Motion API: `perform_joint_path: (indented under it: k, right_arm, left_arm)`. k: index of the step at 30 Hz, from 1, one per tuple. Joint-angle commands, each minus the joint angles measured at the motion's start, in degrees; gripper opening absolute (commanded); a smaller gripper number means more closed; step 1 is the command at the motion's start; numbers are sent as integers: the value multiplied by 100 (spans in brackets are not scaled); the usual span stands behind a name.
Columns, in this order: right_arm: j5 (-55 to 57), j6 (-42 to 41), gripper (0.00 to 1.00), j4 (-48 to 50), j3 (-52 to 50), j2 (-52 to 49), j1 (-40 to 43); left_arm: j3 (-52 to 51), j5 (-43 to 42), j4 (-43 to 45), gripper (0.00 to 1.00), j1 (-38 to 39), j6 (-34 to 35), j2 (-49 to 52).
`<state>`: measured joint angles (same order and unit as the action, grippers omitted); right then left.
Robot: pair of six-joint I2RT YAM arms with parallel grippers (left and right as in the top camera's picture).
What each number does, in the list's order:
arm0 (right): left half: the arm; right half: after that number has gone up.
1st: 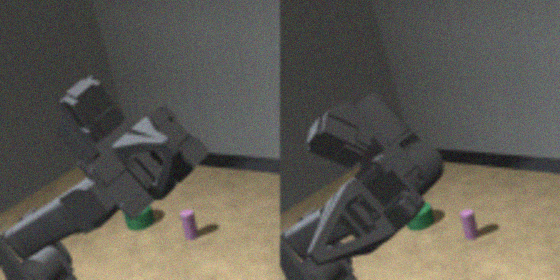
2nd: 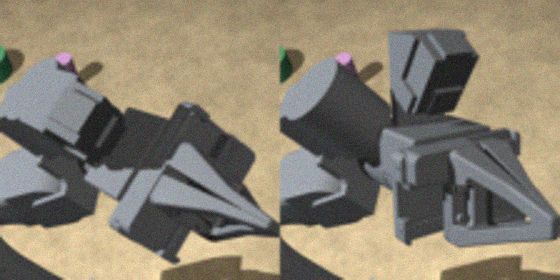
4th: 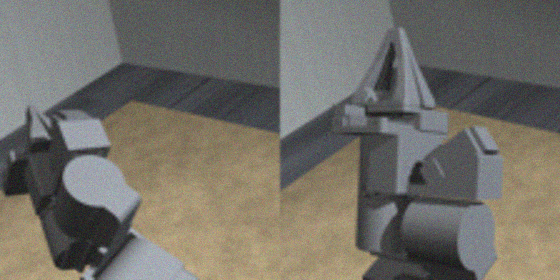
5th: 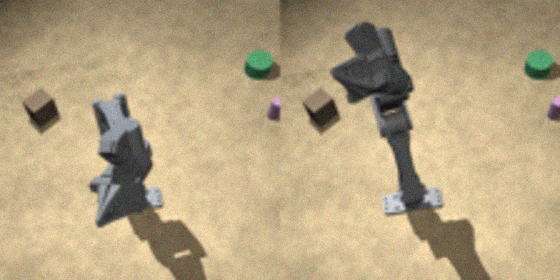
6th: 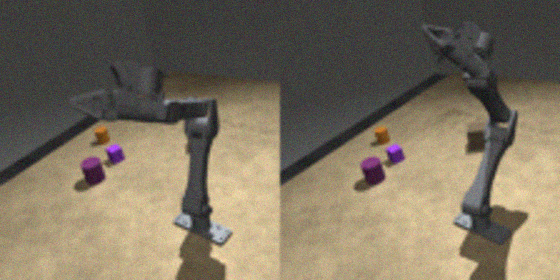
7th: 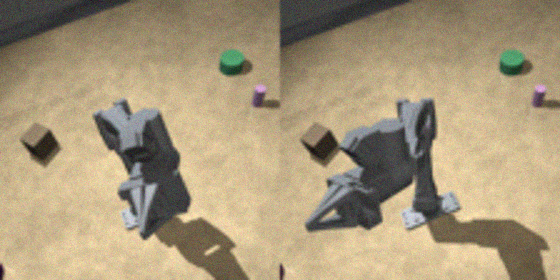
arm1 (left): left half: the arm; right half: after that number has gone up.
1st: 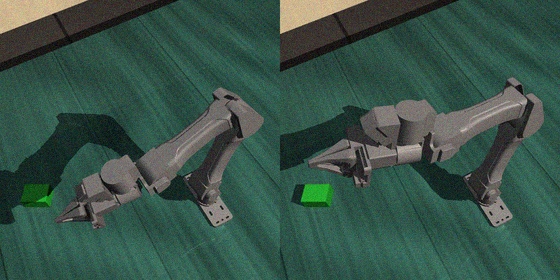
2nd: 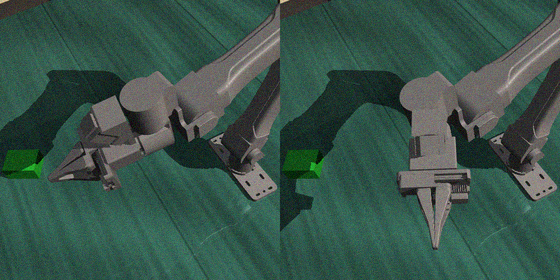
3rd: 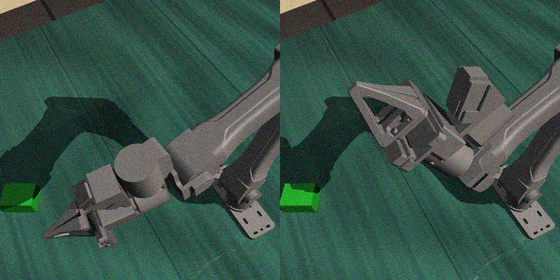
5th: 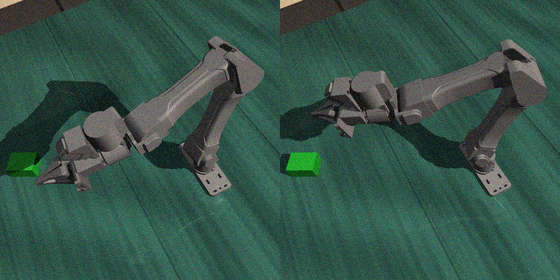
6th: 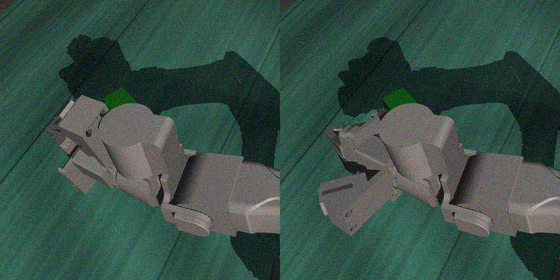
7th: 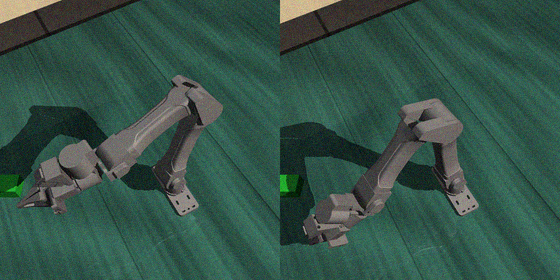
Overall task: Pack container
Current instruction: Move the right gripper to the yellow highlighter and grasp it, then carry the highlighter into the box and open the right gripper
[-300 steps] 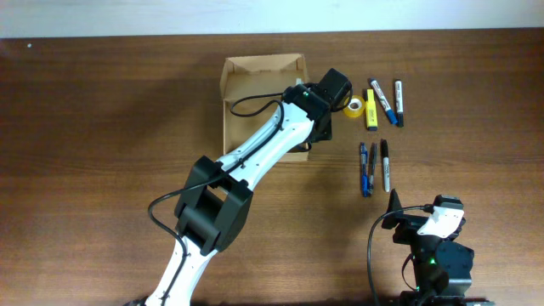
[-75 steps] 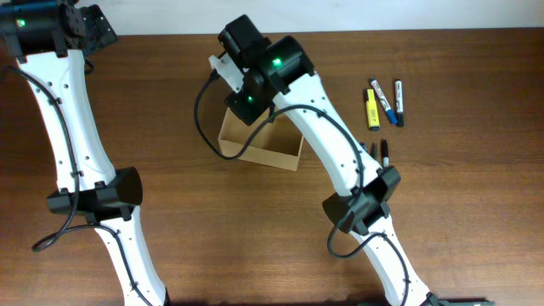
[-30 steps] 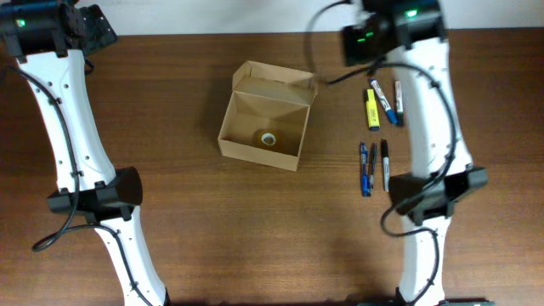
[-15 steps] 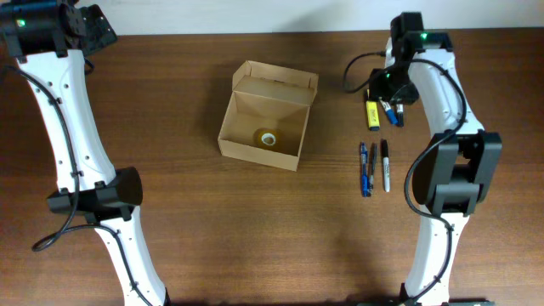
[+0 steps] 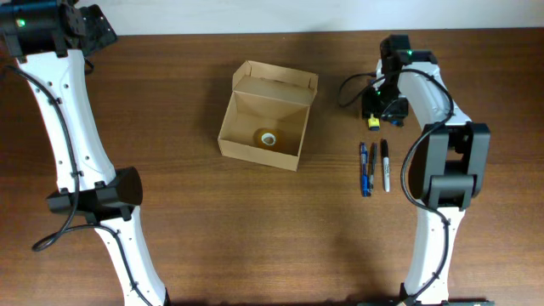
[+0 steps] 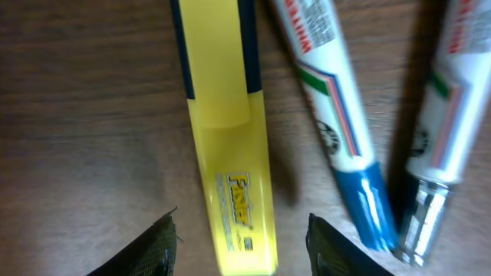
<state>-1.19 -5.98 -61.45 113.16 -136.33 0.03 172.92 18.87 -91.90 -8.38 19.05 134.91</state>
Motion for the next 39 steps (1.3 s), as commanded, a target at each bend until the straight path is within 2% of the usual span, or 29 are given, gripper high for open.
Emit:
perform_joint_path:
  k: [1, 5, 6, 8, 10, 17, 20, 25, 29, 33, 39]
  right_arm:
    - [-74, -4, 54, -4, -90, -203, -87]
    - [-70, -7, 53, 17, -90, -350, -122]
    - [-76, -7, 49, 15, -90, -367, -122]
    - [-74, -7, 33, 24, -120, -378, -120]
    - [-74, -4, 5, 22, -120, -378, -120]
    - [-365, 146, 4, -238, 157, -348, -120]
    - [-605, 271, 4, -647, 719, -225, -153]
    - [-673, 280, 4, -1537, 2205, 109, -433]
    - [-809, 828, 4, -2273, 3766, 302, -1012]
    - [-809, 1856, 4, -2706, 4843, 323, -1862]
    - [-721, 3091, 4, -2776, 4758, 192, -2846]
  left_arm:
    - [-17, -4, 13, 100, -15, -48, 105]
    - [-17, -4, 13, 100, -15, -50, 105]
    - [-17, -4, 13, 100, -15, -48, 105]
    - [-17, -4, 13, 100, -15, -48, 105]
    - [-17, -4, 13, 100, -15, -50, 105]
    - [-17, -4, 13, 100, -15, -48, 105]
    - [-17, -4, 13, 100, -15, -50, 105]
    - [-17, -4, 13, 100, -15, -50, 105]
    - [-17, -4, 13, 100, -15, -50, 105]
    - [-17, -4, 13, 100, -15, -50, 105]
    - [-17, -4, 13, 100, -15, -50, 105]
